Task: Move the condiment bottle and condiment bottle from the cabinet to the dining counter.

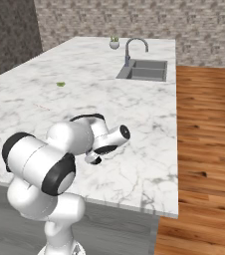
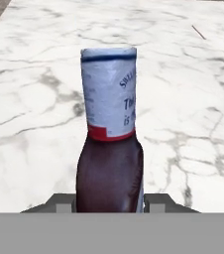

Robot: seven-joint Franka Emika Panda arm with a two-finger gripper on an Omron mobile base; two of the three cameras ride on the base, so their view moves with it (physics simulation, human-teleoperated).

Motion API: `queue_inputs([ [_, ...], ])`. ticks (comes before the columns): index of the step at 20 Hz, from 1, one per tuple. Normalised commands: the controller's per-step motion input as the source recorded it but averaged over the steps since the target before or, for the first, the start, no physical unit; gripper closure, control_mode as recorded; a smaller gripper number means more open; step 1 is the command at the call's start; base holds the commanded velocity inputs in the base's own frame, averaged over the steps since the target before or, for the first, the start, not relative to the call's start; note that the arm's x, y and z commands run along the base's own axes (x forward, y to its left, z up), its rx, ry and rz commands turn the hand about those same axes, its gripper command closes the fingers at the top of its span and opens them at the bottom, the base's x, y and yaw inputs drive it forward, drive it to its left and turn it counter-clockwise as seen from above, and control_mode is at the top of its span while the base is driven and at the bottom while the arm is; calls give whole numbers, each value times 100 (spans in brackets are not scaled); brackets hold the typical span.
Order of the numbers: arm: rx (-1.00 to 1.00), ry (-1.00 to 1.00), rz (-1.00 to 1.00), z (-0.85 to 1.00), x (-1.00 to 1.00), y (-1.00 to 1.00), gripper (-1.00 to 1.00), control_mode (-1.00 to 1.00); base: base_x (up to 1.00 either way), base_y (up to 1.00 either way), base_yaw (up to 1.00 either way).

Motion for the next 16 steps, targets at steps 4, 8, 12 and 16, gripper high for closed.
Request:
queue_inputs([
  [4, 2, -2, 0, -44, 0, -5, 100, -100, 0, 0, 0],
  [8, 5, 0, 0, -33, 0, -8, 100, -100, 0, 0, 0],
  [12, 3, 0, 0, -27, 0, -4, 100, -100, 0, 0, 0],
  [16, 0, 0, 0, -22, 0, 0, 100, -100, 0, 0, 0],
])
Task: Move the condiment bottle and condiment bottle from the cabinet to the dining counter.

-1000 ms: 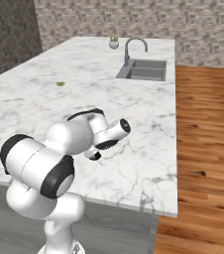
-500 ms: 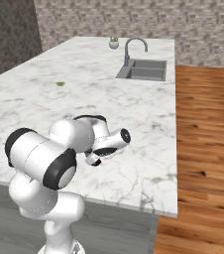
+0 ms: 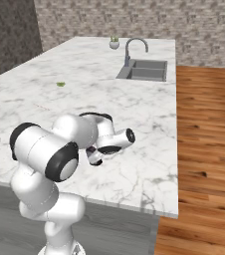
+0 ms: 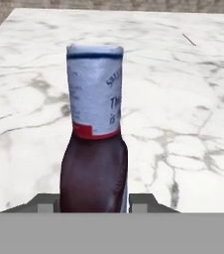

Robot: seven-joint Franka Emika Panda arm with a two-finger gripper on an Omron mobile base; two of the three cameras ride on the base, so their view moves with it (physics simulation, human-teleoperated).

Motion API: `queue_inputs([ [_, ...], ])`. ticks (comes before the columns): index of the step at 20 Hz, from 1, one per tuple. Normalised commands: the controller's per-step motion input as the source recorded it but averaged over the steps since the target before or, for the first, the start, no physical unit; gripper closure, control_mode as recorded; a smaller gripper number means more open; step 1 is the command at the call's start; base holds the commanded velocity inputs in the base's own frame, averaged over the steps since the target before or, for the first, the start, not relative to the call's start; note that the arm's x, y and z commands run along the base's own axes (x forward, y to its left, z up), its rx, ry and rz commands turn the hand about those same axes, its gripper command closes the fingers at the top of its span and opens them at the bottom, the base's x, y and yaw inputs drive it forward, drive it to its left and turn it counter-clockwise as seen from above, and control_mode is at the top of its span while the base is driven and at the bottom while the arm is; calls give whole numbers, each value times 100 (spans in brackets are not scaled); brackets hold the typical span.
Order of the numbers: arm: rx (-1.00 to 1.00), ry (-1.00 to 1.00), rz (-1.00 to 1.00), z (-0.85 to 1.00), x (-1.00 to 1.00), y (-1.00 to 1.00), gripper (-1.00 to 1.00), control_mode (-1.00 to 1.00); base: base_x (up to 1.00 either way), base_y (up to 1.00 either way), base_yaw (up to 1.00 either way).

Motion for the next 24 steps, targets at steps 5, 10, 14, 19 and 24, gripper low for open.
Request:
queue_inputs([
  [5, 0, 0, 0, -18, 0, 0, 100, -100, 0, 0, 0],
  [10, 0, 0, 0, -26, 0, 0, 100, -100, 0, 0, 0],
  [14, 0, 0, 0, -28, 0, 0, 100, -100, 0, 0, 0],
  [19, 0, -2, 0, -28, -4, 0, 100, -100, 0, 0, 0],
  [24, 0, -7, 0, -29, -20, 0, 100, -100, 0, 0, 0],
])
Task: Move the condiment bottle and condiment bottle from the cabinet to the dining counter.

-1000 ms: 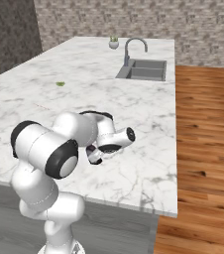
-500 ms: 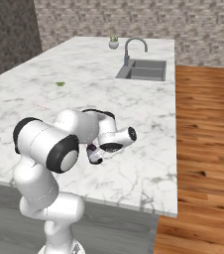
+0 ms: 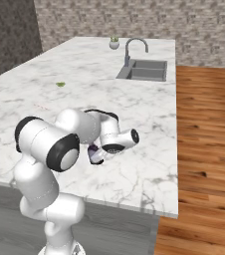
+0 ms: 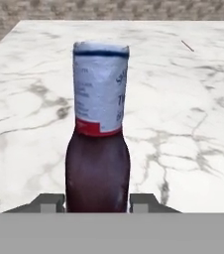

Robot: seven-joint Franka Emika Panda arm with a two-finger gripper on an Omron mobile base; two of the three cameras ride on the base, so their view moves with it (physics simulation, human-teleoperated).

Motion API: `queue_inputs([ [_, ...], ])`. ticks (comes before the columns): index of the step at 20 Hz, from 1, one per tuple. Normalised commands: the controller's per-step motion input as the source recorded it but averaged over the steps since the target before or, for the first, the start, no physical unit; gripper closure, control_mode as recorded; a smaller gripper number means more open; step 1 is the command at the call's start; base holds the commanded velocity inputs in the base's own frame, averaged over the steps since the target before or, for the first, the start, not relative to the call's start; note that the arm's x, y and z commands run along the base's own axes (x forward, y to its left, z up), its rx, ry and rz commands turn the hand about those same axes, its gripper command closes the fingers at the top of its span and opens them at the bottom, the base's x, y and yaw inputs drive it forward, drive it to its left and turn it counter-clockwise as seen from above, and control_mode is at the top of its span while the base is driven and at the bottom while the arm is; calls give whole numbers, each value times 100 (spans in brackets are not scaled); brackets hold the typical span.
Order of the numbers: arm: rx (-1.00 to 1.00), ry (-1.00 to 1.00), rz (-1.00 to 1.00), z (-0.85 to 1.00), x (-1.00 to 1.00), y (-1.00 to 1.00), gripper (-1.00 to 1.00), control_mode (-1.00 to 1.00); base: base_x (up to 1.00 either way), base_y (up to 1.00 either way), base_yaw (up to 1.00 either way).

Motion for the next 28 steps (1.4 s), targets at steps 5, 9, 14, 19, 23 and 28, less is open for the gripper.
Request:
queue_inputs([
  [5, 1, -6, 0, -27, -33, 0, -100, -100, 0, 0, 0],
  [9, 3, -1, 0, -9, -22, -14, -100, -100, 0, 0, 0],
  [14, 5, 0, 0, 0, -12, -27, -100, -100, 0, 0, 0],
  [19, 11, -1, 0, 10, -27, -37, -100, -100, 0, 0, 0],
  [23, 19, -5, 0, 52, -33, -33, -100, -100, 0, 0, 0],
  [28, 15, 0, 0, 97, -15, -4, -100, -100, 0, 0, 0],
])
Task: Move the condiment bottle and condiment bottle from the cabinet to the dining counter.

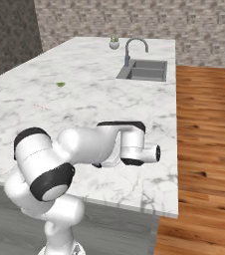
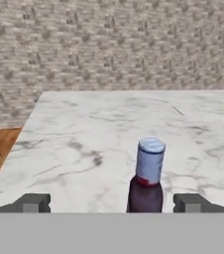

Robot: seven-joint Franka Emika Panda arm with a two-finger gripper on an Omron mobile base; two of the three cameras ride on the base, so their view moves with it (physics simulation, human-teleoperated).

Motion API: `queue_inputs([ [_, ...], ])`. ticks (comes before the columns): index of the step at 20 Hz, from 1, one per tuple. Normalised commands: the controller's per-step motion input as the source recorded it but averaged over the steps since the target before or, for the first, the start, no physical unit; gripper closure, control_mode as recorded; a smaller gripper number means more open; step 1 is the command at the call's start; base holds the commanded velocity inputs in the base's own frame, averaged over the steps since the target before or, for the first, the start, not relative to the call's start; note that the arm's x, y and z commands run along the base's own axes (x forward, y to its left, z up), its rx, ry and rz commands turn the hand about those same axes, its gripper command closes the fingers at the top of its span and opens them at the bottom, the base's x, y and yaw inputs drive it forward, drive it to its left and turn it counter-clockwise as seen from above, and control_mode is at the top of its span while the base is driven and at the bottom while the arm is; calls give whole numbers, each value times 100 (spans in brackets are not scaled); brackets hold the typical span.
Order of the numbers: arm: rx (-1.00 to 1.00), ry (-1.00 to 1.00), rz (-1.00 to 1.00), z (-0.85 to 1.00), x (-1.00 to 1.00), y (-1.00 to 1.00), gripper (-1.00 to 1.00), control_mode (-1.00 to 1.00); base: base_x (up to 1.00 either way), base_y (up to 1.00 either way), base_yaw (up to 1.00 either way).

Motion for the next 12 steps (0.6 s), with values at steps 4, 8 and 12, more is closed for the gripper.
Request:
queue_inputs([
  [4, 1, 5, 0, 100, -10, 0, -100, -100, 0, 0, 0],
  [8, 0, 15, -1, 100, -26, 5, -100, -100, 0, 0, 0],
  [12, -7, 23, -18, 97, -43, 38, -100, -100, 0, 0, 0],
])
